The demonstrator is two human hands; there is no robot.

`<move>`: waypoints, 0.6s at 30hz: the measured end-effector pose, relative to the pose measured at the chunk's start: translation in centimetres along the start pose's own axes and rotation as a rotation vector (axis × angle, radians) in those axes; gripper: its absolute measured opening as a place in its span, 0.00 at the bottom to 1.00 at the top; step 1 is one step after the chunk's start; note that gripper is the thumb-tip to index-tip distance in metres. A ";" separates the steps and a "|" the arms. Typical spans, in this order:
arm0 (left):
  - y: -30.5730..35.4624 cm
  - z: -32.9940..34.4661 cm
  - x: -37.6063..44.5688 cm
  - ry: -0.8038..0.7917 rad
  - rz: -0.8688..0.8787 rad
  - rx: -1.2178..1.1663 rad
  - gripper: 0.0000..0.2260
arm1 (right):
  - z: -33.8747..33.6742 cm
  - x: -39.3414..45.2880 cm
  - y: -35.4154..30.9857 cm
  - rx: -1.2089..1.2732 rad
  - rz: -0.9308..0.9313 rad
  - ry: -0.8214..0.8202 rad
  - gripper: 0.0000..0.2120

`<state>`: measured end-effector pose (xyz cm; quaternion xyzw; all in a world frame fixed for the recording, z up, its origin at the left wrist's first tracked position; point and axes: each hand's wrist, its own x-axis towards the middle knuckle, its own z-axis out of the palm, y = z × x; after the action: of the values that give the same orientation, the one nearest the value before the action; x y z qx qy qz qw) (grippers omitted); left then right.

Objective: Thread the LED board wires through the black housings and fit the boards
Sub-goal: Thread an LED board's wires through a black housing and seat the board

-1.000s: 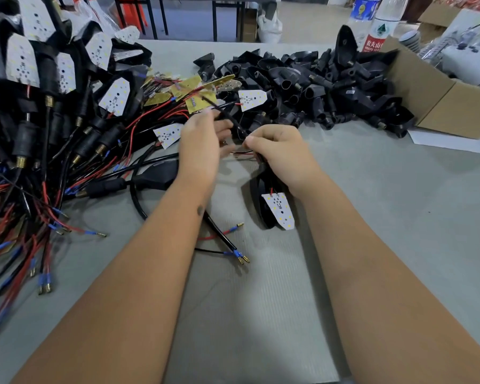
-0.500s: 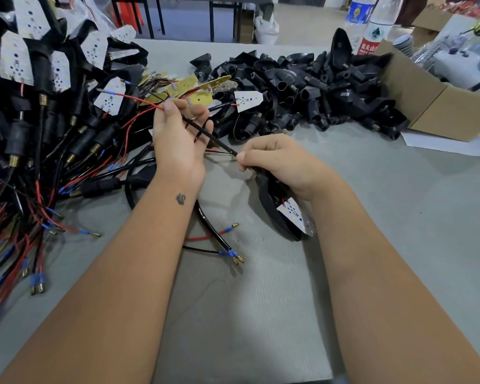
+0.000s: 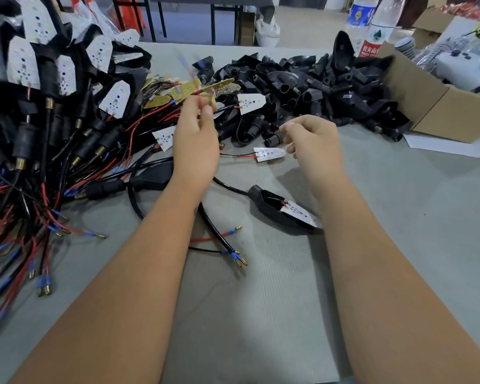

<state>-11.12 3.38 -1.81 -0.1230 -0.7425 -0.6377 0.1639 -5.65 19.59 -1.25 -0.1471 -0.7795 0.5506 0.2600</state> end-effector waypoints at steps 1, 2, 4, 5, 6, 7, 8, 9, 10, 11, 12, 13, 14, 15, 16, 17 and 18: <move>-0.1 0.0 -0.1 -0.051 0.033 0.119 0.08 | -0.1 0.2 0.4 -0.064 -0.008 0.009 0.10; -0.3 0.0 -0.2 -0.094 0.047 0.236 0.08 | 0.0 0.4 0.8 -0.121 -0.029 -0.008 0.13; -0.5 0.2 -0.4 -0.169 0.043 0.460 0.09 | 0.2 0.5 1.3 -0.231 -0.107 -0.104 0.22; -0.6 0.3 -0.4 -0.198 0.042 0.560 0.09 | 0.3 0.5 1.6 -0.290 -0.149 -0.170 0.27; -0.6 0.4 -0.5 -0.216 0.037 0.629 0.09 | 0.5 0.6 1.9 -0.361 -0.181 -0.230 0.31; -0.5 0.5 -0.6 -0.221 0.026 0.662 0.09 | 0.6 0.6 2.1 -0.446 -0.203 -0.274 0.34; -0.4 0.5 -0.7 -0.223 0.014 0.668 0.08 | 0.7 0.6 2.3 -0.538 -0.228 -0.297 0.36; -0.3 0.4 -0.8 -0.224 0.008 0.659 0.08 | 0.7 0.6 2.4 -0.631 -0.261 -0.302 0.37; -0.3 0.4 -0.9 -0.224 0.012 0.644 0.08 | 0.7 0.7 2.4 -0.713 -0.293 -0.293 0.37; -0.2 0.4 -0.8 -0.226 0.022 0.630 0.08 | 0.8 0.6 2.4 -0.776 -0.316 -0.270 0.36; -0.1 0.3 -0.9 -0.230 0.035 0.615 0.08 | 0.8 0.6 2.4 -0.822 -0.329 -0.235 0.35; 0.0 0.3 -0.9 -0.234 0.050 0.602 0.08 | 0.8 0.5 2.4 -0.858 -0.339 -0.189 0.33; 0.0 0.4 -1.0 -0.238 0.066 0.589 0.08 | 0.8 0.5 2.4 -0.890 -0.343 -0.141 0.30; 0.0 0.4 -1.0 -0.246 0.080 0.574 0.08 | 0.7 0.4 2.5 -0.910 -0.335 -0.102 0.27; 0.0 0.3 -1.1 -0.254 0.093 0.563 0.08 | 0.7 0.4 2.6 -0.914 -0.316 -0.077 0.24; 0.0 0.3 -1.2 -0.260 0.106 0.566 0.08 | 0.6 0.4 2.6 -0.907 -0.295 -0.062 0.23; 0.0 0.4 -1.1 -0.265 0.133 0.599 0.09 | 0.6 0.3 2.7 -0.902 -0.274 -0.054 0.22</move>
<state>-10.13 3.77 -2.32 -0.1995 -0.9022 -0.3572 0.1361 -6.40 20.27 -3.83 -0.1268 -0.9596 0.1212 0.2199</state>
